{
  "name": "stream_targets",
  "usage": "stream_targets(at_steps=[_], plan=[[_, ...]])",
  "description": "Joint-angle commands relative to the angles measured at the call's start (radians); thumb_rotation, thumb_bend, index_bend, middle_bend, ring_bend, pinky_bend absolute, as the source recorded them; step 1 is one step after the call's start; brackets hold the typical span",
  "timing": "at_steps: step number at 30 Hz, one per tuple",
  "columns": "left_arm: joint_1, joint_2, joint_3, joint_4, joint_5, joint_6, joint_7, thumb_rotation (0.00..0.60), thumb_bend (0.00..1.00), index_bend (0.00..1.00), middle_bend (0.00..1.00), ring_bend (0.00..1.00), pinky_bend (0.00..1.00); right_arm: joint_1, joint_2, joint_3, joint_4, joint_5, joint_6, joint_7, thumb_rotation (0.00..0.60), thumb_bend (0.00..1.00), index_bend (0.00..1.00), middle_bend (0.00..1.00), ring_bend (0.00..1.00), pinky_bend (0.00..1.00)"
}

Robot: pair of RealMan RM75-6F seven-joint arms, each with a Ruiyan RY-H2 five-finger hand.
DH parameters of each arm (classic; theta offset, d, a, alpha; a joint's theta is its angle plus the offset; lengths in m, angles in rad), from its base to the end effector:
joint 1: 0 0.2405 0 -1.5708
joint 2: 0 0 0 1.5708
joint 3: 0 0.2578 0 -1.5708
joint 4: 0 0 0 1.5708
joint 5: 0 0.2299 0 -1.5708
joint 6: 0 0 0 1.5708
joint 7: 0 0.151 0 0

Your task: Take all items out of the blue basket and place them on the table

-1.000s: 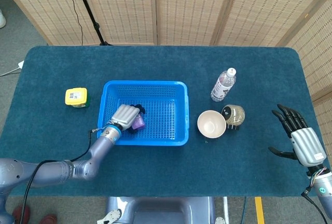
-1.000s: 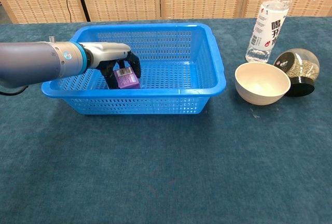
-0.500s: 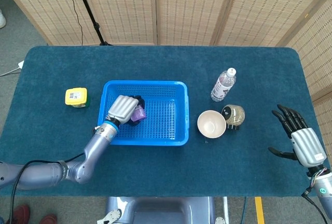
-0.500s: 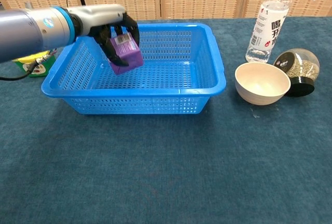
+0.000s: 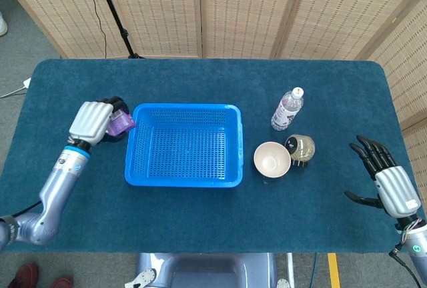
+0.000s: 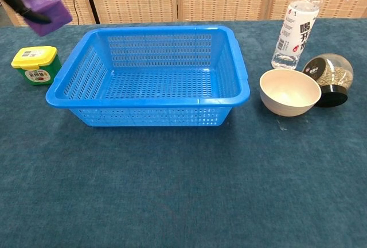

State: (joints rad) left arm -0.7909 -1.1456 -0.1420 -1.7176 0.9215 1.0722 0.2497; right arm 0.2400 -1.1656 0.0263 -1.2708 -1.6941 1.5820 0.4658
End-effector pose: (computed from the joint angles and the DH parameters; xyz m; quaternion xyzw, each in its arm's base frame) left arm -0.1669 0.3800 0.0949 -0.6765 -0.3895 -0.3796 0.4966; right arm -0.3215 -0.2390 0.1600 0.6382 -0.3410 0.5150 0.4595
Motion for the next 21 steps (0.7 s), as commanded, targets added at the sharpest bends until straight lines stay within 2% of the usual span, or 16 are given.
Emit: stream_targets(at_steps=[1, 5, 7, 9, 11, 13, 17, 21], plan=[[0.094, 0.028, 0.085, 0.081, 0.106, -0.001, -0.116, 0.600, 0.42, 0.48, 0.39, 0.40, 0.60, -0.002, 0.003, -0.001, -0.005, -0.003, 0.005, 0.000, 0.600, 0.00, 0.00, 0.00, 0.02, 0.06], [0.155, 0.002, 0.139, 0.185, 0.194, -0.015, -0.229, 0.600, 0.41, 0.48, 0.39, 0.39, 0.60, -0.004, 0.006, -0.002, -0.012, -0.006, 0.009, -0.002, 0.600, 0.00, 0.00, 0.00, 0.02, 0.06], [0.177, -0.019, 0.155, 0.231, 0.238, -0.015, -0.286, 0.600, 0.37, 0.44, 0.36, 0.35, 0.57, -0.004, 0.007, -0.003, -0.016, -0.009, 0.010, -0.005, 0.600, 0.00, 0.00, 0.00, 0.02, 0.06], [0.192, -0.034, 0.166, 0.260, 0.268, -0.013, -0.326, 0.600, 0.27, 0.29, 0.20, 0.19, 0.43, -0.004, 0.007, -0.005, -0.018, -0.012, 0.010, -0.009, 0.600, 0.00, 0.00, 0.00, 0.02, 0.06], [0.212, -0.054, 0.179, 0.301, 0.309, -0.010, -0.381, 0.600, 0.11, 0.05, 0.02, 0.01, 0.13, -0.005, 0.008, -0.007, -0.022, -0.015, 0.011, -0.013, 0.600, 0.00, 0.00, 0.00, 0.02, 0.06], [0.216, -0.054, 0.194, 0.317, 0.326, -0.037, -0.400, 0.600, 0.03, 0.00, 0.00, 0.00, 0.01, -0.006, 0.009, -0.007, -0.024, -0.015, 0.012, -0.015, 0.600, 0.00, 0.00, 0.00, 0.02, 0.06], [0.210, -0.028, 0.204, 0.294, 0.353, -0.091, -0.446, 0.600, 0.00, 0.00, 0.00, 0.00, 0.00, -0.008, 0.012, -0.006, -0.027, -0.014, 0.014, -0.014, 0.600, 0.00, 0.00, 0.00, 0.02, 0.06], [0.230, 0.006, 0.184, 0.249, 0.391, -0.025, -0.460, 0.600, 0.00, 0.00, 0.00, 0.00, 0.00, -0.009, 0.015, -0.005, -0.027, -0.013, 0.017, -0.014, 0.600, 0.00, 0.00, 0.00, 0.02, 0.06]])
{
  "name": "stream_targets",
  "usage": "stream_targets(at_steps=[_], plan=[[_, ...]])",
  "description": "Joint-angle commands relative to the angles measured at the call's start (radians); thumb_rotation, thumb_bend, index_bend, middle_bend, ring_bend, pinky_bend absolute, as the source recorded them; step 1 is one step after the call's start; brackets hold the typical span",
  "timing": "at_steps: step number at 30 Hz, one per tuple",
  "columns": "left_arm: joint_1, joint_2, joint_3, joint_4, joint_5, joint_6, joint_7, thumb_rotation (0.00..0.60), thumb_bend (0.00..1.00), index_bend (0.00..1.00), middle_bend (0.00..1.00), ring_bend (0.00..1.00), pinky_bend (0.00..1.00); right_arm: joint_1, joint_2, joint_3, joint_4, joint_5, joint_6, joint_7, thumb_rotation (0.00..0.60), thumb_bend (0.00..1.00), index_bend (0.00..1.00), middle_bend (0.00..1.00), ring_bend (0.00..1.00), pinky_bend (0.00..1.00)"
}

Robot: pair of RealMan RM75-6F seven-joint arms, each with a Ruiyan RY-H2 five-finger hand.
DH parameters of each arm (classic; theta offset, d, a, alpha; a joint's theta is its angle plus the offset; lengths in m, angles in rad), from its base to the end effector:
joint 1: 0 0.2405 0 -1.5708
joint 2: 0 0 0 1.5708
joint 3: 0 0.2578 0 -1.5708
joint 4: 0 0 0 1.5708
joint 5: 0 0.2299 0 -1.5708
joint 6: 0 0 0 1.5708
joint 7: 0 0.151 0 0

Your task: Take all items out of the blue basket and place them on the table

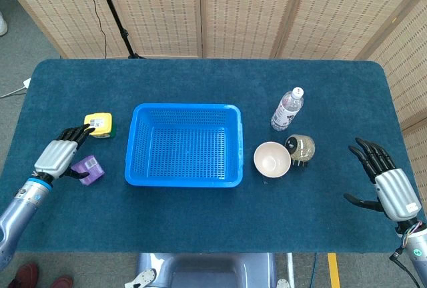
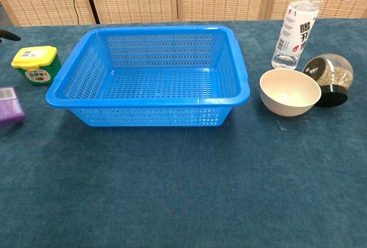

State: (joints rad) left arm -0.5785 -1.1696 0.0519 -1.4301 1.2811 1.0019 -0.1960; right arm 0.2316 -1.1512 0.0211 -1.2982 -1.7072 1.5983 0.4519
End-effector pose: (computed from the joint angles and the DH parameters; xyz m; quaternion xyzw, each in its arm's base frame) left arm -0.3031 0.3246 0.0878 -0.6894 -0.4609 -0.3146 0.4619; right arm -0.3173 -0.2333 0.1616 0.6397 -0.3376 0.5180 0.4565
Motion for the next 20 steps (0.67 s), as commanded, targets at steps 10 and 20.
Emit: stream_targets(at_steps=[10, 20], plan=[[0.220, 0.058, -0.067, -0.263, -0.063, 0.439, 0.230, 0.600, 0.00, 0.00, 0.00, 0.00, 0.00, -0.013, 0.005, 0.014, 0.028, 0.016, 0.010, -0.131, 0.600, 0.00, 0.00, 0.00, 0.00, 0.00], [0.339, -0.002, -0.031, -0.277, 0.004, 0.606, 0.310, 0.600, 0.00, 0.00, 0.00, 0.00, 0.00, -0.026, 0.046, 0.011, -0.073, 0.093, -0.090, -0.339, 0.600, 0.00, 0.00, 0.00, 0.00, 0.00]])
